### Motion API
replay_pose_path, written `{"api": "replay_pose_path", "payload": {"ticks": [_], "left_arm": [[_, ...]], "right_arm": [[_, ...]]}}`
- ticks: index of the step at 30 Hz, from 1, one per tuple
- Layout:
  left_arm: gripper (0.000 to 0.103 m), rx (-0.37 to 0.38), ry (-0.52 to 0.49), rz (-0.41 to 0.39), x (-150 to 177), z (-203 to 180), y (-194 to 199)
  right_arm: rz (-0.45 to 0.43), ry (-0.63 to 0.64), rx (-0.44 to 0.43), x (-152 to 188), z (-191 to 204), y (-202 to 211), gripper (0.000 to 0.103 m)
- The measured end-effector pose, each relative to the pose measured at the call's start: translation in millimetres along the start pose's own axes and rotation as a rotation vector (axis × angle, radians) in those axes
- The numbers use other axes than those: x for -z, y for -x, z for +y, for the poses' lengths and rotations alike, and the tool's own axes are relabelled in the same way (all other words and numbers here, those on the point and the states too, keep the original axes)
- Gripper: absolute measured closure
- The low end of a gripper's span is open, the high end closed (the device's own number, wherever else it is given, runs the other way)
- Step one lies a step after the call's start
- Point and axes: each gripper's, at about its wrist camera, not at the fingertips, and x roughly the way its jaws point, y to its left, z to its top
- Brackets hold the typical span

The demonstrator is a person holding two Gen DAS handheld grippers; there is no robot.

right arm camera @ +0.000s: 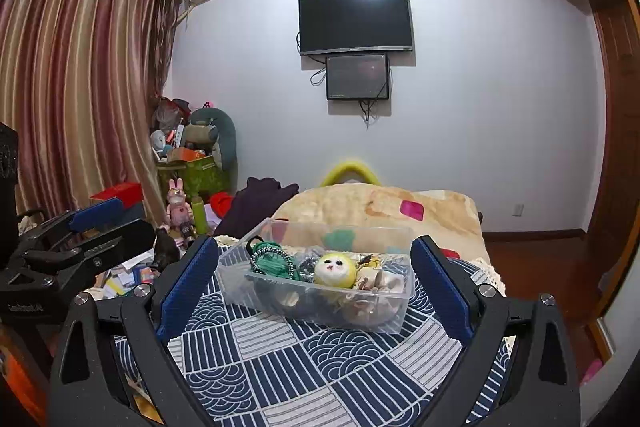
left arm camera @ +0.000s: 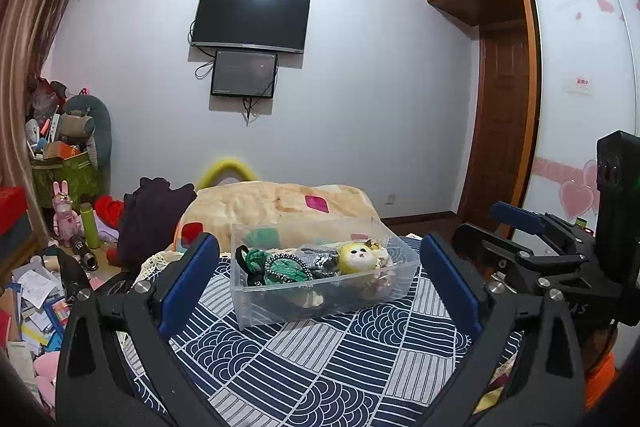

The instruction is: Organize soft objects

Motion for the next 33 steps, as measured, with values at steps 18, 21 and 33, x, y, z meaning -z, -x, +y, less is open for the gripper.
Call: {"api": "replay_pose_path", "payload": {"ticks": [18,21,33], "left_arm": [[0.0,-0.003,0.016,0.003,3.8,3.2,-3.2],[0.0,0.0,0.016,0.007,4.1,2.6,-4.5],[0.0,0.003,0.016,0.005,5.2,3.2,-3.4]], "right_arm": [[-0.002,-0.029,0.006,1.0,-5.0,5.3,0.002],[0.001,-0.035,0.007,1.9,-6.8,5.7,0.002],[0.0,-0.03,0.004,0.8,-7.3,7.1,0.002]]}}
